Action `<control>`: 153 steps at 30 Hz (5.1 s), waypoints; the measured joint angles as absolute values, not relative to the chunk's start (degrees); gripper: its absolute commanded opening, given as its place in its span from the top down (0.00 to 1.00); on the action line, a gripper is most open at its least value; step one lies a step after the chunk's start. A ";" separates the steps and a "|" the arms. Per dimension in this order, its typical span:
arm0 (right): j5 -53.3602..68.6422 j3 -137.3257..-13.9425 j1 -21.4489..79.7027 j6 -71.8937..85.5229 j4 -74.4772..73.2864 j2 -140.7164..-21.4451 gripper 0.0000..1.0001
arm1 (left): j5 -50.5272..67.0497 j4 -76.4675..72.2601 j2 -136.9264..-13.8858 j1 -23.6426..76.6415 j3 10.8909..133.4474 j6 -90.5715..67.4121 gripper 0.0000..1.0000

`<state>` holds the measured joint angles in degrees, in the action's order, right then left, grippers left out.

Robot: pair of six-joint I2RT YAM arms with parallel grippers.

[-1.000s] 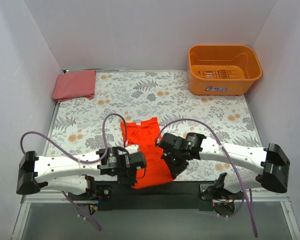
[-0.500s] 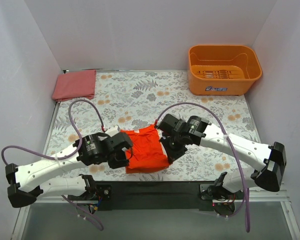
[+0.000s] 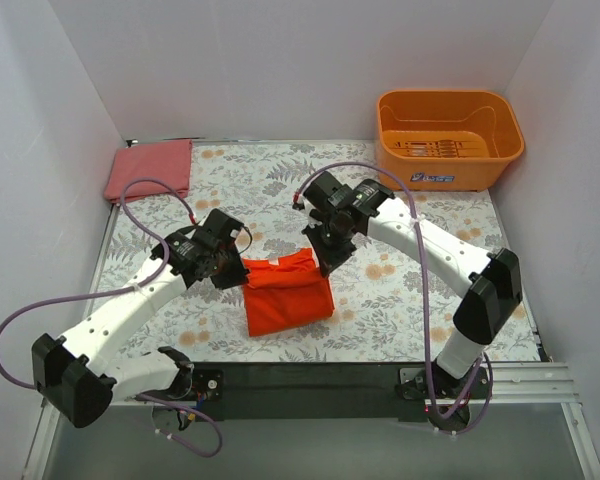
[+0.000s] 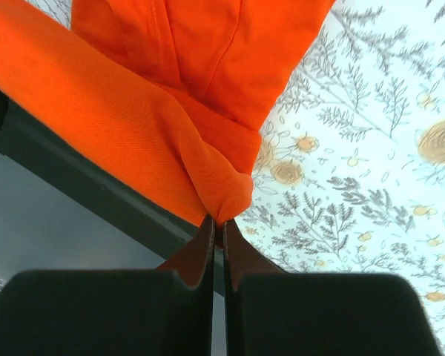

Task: Fold and stack the t-shirts
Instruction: Fold the tshirt

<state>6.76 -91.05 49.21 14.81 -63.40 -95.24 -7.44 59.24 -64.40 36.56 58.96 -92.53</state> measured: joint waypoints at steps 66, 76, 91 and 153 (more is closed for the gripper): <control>43.59 -65.45 29.95 33.61 21.85 -120.03 0.54 | 8.27 0.97 -85.58 13.08 35.14 -92.09 0.90; 44.62 -62.59 26.68 39.29 27.18 -117.08 0.52 | 8.45 1.45 -85.45 10.20 38.33 -90.72 0.61; 54.48 -34.24 32.88 49.45 42.04 -97.56 0.51 | 17.50 10.87 -58.15 25.56 26.15 -93.45 0.68; 42.76 -56.71 43.53 55.88 43.13 -121.38 0.40 | -24.34 26.92 -45.01 25.61 34.96 -76.95 0.49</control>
